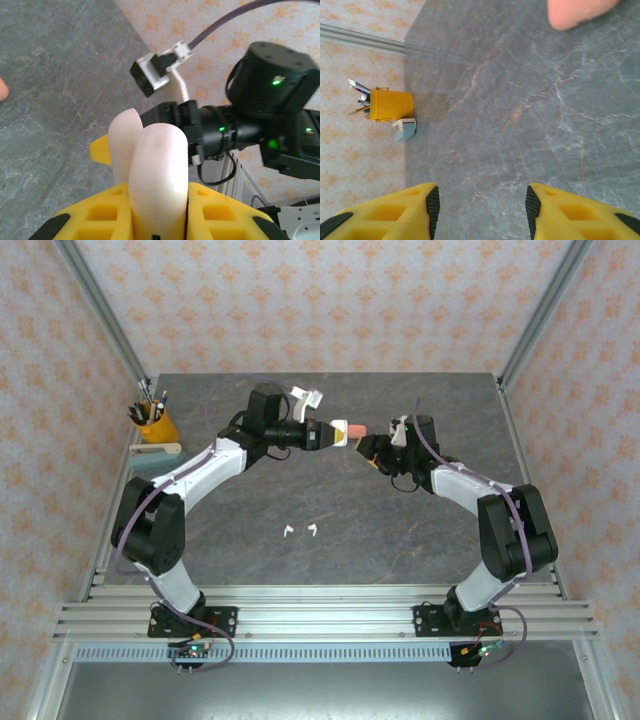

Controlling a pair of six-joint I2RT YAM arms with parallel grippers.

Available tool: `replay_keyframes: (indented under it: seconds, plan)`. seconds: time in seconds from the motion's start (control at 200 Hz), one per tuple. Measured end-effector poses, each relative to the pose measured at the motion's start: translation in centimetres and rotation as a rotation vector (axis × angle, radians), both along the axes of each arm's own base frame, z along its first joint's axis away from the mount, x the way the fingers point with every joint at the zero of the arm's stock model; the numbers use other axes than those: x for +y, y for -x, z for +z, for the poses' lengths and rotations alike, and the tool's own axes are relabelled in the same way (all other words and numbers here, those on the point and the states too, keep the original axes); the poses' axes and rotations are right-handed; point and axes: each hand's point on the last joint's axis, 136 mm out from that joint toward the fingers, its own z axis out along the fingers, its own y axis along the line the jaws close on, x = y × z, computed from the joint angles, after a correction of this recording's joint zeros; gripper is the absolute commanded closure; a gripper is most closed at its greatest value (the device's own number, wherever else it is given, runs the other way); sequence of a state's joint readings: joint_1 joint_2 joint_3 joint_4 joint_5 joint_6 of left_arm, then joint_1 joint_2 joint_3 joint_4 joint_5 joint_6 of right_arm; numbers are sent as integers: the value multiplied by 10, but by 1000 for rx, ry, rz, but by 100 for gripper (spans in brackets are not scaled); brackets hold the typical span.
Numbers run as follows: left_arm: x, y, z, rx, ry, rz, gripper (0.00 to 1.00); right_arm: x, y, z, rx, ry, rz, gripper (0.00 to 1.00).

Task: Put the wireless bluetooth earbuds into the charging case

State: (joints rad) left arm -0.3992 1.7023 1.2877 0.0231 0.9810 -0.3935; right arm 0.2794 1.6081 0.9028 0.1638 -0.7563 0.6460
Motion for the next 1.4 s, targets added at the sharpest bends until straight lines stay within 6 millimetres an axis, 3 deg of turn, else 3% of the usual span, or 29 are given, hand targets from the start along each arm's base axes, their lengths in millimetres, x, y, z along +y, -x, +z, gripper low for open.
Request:
replay_keyframes:
  seconds: [0.125, 0.285, 0.771, 0.956, 1.396]
  plan:
    - [0, 0, 2, -7, 5, -4, 100, -4, 0, 6, -10, -3, -6, 51]
    - [-1, 0, 3, -11, 13, -10, 100, -8, 4, 35, -74, -36, 18, 53]
    - [-2, -15, -13, 68, 75, -20, 100, 16, 17, 87, -177, -139, 203, 61]
    - [-3, -17, -8, 69, 93, -18, 100, 23, 16, 92, -188, -146, 229, 62]
    - [-5, -18, 0, 72, 120, -23, 100, 27, 8, 72, -149, -140, 233, 66]
